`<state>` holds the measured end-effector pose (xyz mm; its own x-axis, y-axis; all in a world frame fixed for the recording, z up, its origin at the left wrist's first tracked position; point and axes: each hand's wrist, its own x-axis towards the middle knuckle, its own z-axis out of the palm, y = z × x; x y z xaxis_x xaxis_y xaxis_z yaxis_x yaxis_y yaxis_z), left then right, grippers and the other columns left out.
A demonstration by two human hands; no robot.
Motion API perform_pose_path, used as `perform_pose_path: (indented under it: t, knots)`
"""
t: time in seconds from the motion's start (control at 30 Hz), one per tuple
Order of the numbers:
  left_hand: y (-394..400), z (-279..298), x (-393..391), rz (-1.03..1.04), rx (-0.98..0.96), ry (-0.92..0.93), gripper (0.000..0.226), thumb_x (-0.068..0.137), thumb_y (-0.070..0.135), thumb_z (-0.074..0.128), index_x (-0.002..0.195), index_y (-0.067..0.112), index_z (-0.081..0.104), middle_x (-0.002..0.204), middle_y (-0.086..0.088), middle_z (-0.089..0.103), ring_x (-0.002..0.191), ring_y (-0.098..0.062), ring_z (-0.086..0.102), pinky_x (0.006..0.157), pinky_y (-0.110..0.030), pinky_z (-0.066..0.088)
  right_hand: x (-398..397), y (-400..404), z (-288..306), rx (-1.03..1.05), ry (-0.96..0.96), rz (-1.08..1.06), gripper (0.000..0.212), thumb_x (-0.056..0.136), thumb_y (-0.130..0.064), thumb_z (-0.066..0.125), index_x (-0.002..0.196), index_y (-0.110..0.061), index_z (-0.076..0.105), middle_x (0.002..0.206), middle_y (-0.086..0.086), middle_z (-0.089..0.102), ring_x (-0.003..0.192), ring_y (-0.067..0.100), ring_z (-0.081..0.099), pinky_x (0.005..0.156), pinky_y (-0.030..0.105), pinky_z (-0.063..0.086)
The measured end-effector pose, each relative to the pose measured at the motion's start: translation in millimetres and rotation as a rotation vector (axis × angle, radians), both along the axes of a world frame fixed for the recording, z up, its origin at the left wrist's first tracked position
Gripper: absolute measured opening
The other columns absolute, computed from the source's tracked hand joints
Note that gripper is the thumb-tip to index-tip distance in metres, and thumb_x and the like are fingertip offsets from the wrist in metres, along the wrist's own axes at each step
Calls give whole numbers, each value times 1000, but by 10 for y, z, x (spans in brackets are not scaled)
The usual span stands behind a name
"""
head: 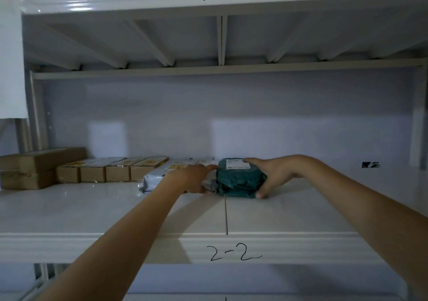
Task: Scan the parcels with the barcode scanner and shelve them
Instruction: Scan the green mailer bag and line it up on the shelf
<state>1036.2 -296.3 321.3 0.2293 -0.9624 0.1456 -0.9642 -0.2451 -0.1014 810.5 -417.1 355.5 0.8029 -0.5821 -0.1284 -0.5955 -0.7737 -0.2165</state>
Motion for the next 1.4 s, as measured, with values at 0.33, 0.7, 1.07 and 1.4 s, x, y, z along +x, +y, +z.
perform_pose_path:
  t: [0.33,0.7,1.07,1.4]
  knots:
    - [-31,83,75,16,93,26,71,86,44,65,148,32,32,144,-5,50,119,-25,57,101,-38,46,200,-44,-117,-22,-283,-111,69,91,-72,32,149,-35,38,154,0,39,135,26,44,107,41,41]
    - [-146,75,-192,-15,66,-43,63,98,13,47,152,36,24,146,-13,42,121,-31,52,90,-35,45,102,-202,-130,228,-366,-252,60,93,-33,67,147,-17,45,146,5,48,126,23,51,95,29,49]
    - [-256,64,-680,-197,-84,77,49,101,18,47,149,22,37,148,-10,40,131,-27,43,92,-18,30,-422,-454,-175,82,-366,-291,60,93,-18,66,148,-29,43,150,5,41,117,22,50,95,27,46]
    - [-158,-10,-616,-154,-140,40,49,101,15,43,148,27,38,146,-14,45,123,-30,51,91,-23,38,-350,-390,-245,-164,-219,-321,54,97,-14,48,148,-31,43,150,7,43,122,27,51,94,25,42]
